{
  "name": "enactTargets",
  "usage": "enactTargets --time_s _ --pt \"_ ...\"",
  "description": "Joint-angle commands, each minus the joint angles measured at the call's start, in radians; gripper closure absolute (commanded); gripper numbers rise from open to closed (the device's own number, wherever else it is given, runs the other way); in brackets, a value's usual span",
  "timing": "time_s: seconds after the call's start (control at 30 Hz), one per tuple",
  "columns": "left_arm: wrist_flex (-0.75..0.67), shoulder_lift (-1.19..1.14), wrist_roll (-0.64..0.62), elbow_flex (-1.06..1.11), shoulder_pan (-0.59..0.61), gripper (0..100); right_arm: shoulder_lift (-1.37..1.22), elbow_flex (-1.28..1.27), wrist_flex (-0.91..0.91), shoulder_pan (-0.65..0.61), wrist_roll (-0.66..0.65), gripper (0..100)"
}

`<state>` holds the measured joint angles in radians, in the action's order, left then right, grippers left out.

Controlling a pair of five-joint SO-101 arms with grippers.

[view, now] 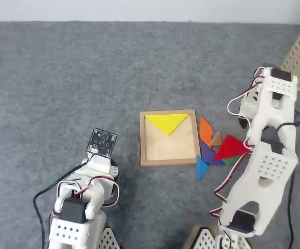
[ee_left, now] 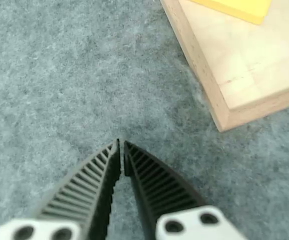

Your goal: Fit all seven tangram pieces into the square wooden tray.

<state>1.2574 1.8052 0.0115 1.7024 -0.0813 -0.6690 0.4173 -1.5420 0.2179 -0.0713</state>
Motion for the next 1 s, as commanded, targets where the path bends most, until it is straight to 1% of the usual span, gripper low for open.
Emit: enactTargets --time_s 0.0,0.1,0.2,0.27,0.4,0.47,0.6,0.77,0.97 --pt "0.006 0.02 -0.008 -0.018 0.003 99 0.142 0.035 -0.042 -0.044 -0.206 86.0" --pt "0.006 0.02 -0.008 -0.018 0.003 99 0.252 -0.063 -0.035 -0.073 -0.359 89.9" --pt "0.006 0.02 -0.008 -0.018 0.003 99 0.39 -0.242 0.035 -0.105 -0.473 92.0" --pt "0.006 0.02 -0.008 -0.018 0.003 99 0.501 -0.396 0.101 -0.131 -0.545 90.2" --pt "0.006 0.02 -0.008 -0.018 0.003 99 0.736 -0.727 0.203 -0.199 -0.738 84.3" --pt "0.006 0.02 -0.008 -0.018 0.003 99 0.832 -0.856 0.242 -0.22 -0.804 80.9" --pt "0.006 0.02 -0.008 -0.018 0.003 99 0.943 -0.991 0.251 -0.228 -0.901 75.6" --pt "0.006 0.02 -0.008 -0.018 0.003 99 0.937 -1.074 0.232 -0.228 -1.042 74.7" --pt "0.006 0.02 -0.008 -0.018 0.003 99 0.883 -1.102 0.315 -0.228 -1.049 74.6"
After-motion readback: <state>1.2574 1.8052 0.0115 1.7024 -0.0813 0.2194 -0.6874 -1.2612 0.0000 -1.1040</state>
